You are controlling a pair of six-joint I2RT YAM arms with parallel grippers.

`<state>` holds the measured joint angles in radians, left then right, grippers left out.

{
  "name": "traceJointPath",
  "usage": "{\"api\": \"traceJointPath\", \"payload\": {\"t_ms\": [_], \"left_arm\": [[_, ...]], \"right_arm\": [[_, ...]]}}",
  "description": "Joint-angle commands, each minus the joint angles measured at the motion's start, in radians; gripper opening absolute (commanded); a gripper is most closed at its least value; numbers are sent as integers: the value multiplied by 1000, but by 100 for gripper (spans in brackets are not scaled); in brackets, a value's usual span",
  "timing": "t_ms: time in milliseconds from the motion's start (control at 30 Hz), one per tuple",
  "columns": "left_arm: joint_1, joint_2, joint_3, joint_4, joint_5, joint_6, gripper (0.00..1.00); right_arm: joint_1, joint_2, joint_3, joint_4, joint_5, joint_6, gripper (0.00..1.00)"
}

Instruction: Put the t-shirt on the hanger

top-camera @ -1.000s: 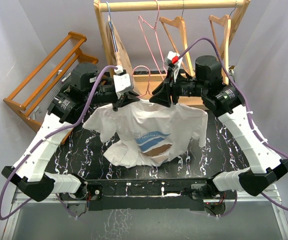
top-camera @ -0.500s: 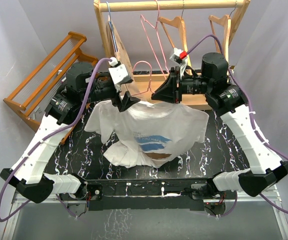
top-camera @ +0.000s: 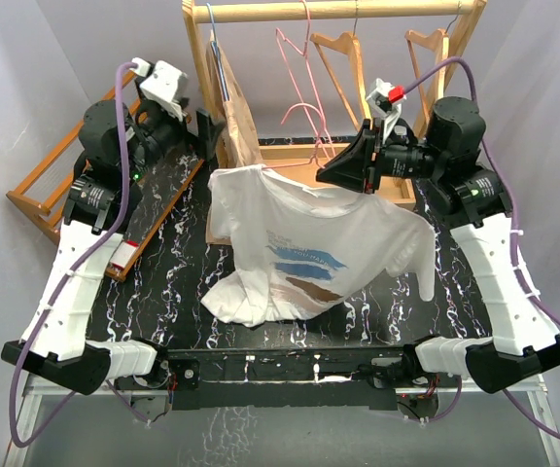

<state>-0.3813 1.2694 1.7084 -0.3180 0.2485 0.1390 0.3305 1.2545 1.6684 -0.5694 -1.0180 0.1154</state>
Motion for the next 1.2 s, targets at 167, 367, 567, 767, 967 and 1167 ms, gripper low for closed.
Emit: {"api": "traceJointPath", "payload": {"t_ms": [167,367,567,767,967,1167], "left_arm": [[51,-30,-48,135,-256,-37,82],[54,-41,-99,167,-295,-31,82],[65,-40,-130,201,-401,-18,81],[84,-27,-114,170,-445,-35,81],[98,-11,-98,152,-449,-33,81],[104,10,-89,155,-436,-38,81]], "right_arm": [[-50,16,201,103,-121,94,8],[-84,39,260,330,-201,300,8],[-135,73,305,547,-235,469,8],[-205,72,323,330,-138,275,8],[-229,46,326,227,-117,202,8],[-242,27,357,126,-145,188,8]]}}
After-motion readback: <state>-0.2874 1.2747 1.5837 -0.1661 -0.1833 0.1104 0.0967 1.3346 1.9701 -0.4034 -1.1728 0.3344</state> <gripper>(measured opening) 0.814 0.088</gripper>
